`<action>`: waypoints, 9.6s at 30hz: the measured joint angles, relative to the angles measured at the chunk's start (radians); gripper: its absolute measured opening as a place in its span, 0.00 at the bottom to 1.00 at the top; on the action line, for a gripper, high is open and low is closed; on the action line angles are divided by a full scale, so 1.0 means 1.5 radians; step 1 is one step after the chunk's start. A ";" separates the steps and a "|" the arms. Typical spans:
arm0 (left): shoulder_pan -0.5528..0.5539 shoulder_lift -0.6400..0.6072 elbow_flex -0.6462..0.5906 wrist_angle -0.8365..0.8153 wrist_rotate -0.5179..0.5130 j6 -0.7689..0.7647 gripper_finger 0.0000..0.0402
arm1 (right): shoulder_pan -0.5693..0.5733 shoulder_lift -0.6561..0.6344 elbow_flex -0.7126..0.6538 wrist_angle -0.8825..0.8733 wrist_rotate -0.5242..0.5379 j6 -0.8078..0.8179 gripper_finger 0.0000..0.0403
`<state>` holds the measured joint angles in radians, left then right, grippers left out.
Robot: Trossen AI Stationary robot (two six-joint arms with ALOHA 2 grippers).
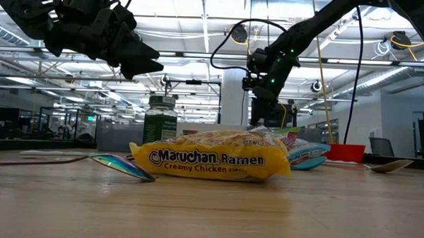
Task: Pick & Place Food Item
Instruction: Put the white seasoning bottle into the right black bin, then put the blue baby spoon into the white bin
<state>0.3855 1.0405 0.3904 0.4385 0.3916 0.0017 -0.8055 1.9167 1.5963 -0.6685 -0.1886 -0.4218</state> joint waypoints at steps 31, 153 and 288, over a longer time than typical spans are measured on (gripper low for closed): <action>0.000 0.000 0.000 0.000 0.000 0.001 0.64 | 0.000 0.001 -0.001 0.047 0.005 0.013 0.58; -0.204 0.129 0.000 0.178 -0.437 -0.081 0.64 | 0.480 -0.380 -0.624 0.843 0.185 0.255 0.60; -0.333 0.527 0.764 -0.699 -0.681 0.184 0.64 | 0.407 -0.525 -0.732 0.702 0.234 0.543 0.00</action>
<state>-0.1145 1.8315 1.5358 -0.6093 -0.6294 0.2778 -0.1950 1.1286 0.4984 0.3844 0.1616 0.3931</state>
